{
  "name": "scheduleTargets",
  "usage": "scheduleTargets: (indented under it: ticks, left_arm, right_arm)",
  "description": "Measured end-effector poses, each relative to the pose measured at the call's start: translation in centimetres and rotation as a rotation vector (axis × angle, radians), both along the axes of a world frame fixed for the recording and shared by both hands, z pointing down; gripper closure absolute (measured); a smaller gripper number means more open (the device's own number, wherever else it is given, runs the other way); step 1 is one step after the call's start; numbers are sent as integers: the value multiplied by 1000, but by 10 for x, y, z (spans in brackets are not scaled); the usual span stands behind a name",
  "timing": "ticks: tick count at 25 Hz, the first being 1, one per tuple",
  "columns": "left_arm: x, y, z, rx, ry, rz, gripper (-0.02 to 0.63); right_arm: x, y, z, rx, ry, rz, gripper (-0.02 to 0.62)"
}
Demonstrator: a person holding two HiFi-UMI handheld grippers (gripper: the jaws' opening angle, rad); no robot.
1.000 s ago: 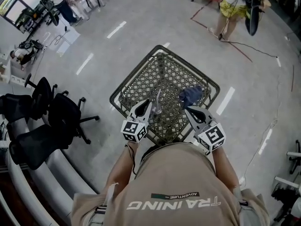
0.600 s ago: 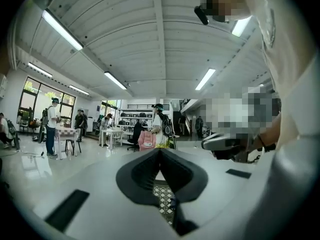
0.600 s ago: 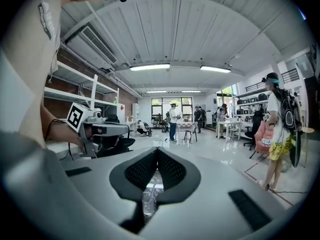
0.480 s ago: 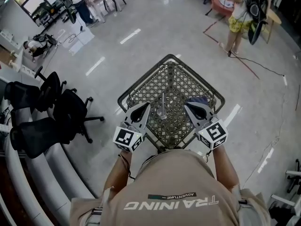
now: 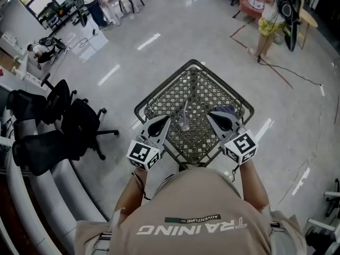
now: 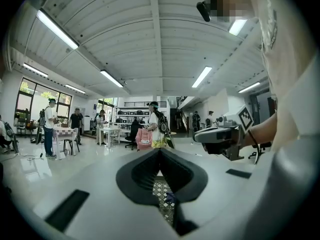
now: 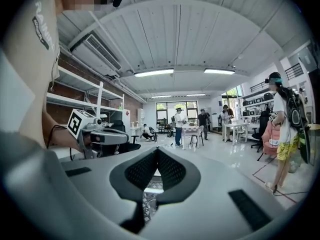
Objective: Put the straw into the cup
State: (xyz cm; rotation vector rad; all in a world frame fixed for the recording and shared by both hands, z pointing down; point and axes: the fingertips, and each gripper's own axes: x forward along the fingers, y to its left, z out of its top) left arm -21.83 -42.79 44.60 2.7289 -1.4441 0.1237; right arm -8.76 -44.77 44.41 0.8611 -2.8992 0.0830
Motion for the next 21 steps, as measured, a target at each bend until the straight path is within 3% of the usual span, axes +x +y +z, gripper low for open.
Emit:
scheduleTargets:
  ticks: [21]
  left_arm:
    - [-10, 8, 9, -21, 24, 16, 591]
  right_arm:
    - [6, 22, 11, 2, 46, -4, 578]
